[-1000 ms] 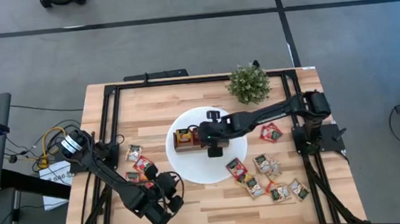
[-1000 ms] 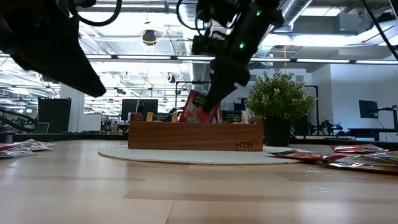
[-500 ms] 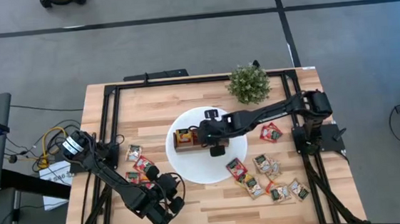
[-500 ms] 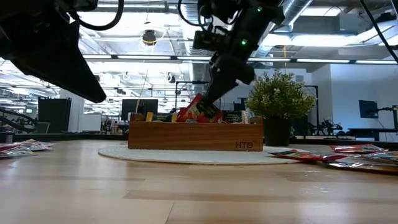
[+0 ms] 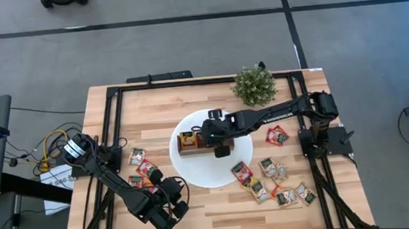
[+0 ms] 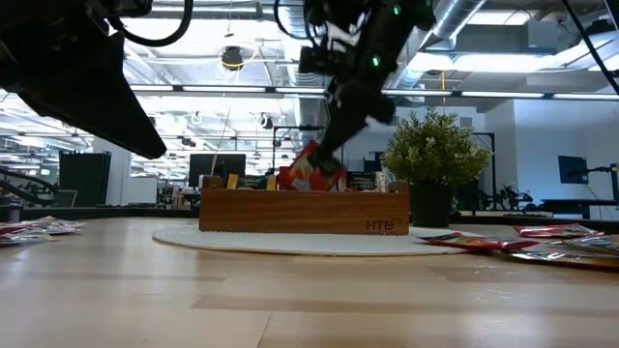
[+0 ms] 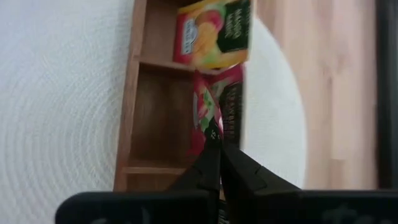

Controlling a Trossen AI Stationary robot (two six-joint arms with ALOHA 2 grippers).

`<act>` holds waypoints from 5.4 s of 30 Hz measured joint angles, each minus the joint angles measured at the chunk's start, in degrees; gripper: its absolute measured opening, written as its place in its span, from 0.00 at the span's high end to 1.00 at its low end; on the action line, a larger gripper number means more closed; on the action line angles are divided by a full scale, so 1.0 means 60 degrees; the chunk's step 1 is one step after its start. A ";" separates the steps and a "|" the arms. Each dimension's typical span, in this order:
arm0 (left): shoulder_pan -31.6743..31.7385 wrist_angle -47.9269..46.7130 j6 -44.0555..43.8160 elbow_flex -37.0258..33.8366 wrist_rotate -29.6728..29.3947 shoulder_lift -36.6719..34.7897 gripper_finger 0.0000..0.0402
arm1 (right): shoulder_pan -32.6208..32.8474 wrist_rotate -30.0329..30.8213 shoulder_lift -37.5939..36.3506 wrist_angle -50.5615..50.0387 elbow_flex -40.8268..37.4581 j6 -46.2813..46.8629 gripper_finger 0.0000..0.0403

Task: Pick & Place Tea
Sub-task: Put the red tea bag into the middle section of the wooden organizer, then adjust the brown tea bag in the right section of the wooden organizer

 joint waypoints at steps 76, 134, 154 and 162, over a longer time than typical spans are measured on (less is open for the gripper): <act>0.0688 0.0822 0.1409 0.0004 -0.0954 -0.0106 0.81 | 0.0051 -0.1349 -0.4375 0.5485 -0.5802 0.1258 0.90; 0.0622 0.1144 0.1253 0.0004 -0.0574 -0.0106 0.81 | 0.0206 -0.2324 -0.3428 0.2266 -0.2584 0.0779 0.99; 0.0652 0.1123 0.1311 0.0004 -0.0856 -0.0106 0.81 | 0.1092 -0.0410 -0.1257 0.1431 -0.2910 0.2409 1.00; 0.0652 0.1137 0.1300 0.0004 -0.0839 -0.0106 0.81 | 0.0696 -0.0415 -0.1257 0.1143 -0.2891 0.2433 1.00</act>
